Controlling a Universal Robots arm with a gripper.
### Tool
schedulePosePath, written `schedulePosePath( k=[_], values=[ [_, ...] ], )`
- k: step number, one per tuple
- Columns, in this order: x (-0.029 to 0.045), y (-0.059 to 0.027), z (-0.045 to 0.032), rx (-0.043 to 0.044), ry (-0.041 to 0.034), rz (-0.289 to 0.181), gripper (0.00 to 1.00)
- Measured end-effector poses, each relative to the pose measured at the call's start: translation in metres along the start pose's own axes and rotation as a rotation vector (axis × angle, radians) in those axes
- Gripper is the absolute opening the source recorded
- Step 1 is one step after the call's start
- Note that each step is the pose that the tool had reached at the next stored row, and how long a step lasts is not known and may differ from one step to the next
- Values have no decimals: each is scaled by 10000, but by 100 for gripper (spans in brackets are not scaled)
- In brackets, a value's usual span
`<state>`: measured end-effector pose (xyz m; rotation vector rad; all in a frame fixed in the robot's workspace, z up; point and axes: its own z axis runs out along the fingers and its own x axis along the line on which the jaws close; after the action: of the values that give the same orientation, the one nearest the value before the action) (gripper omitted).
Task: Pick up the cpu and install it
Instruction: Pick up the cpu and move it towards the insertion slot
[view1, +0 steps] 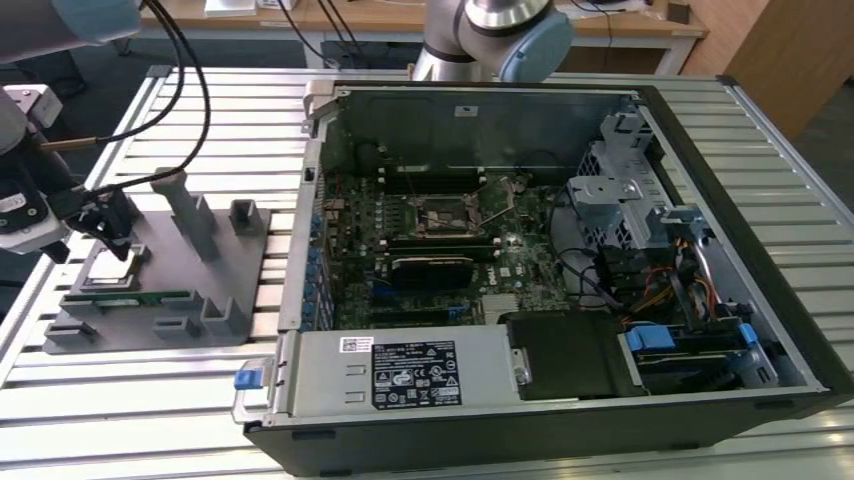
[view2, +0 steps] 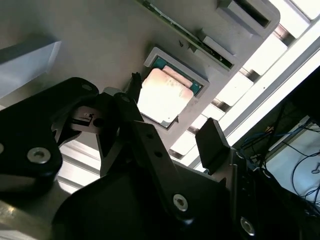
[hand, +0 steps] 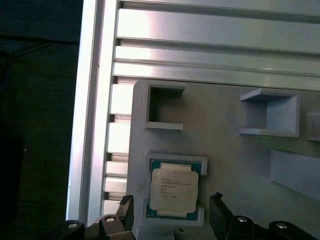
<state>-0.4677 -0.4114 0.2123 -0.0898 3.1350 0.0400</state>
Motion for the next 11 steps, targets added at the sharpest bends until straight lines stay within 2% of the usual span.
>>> schedulePosePath(
  k=[11],
  values=[
    [-5, -5, 195, 0, 1, -3, 70]
  ],
)
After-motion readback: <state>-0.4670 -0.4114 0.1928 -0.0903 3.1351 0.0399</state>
